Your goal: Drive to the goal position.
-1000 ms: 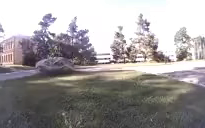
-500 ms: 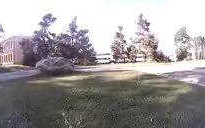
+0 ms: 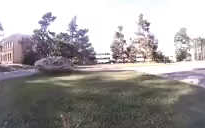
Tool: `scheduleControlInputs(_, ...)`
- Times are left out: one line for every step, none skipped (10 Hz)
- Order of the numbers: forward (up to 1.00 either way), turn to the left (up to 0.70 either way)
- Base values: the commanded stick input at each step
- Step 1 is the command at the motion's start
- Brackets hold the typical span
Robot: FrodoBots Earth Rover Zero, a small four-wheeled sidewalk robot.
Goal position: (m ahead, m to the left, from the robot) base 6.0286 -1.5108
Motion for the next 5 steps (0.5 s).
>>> scheduleControlInputs(0.45, -0.27)
scheduleControlInputs(0.45, -0.27)
scheduleControlInputs(0.45, -0.27)
scheduleControlInputs(0.45, -0.27)
scheduleControlInputs(0.45, -0.27)
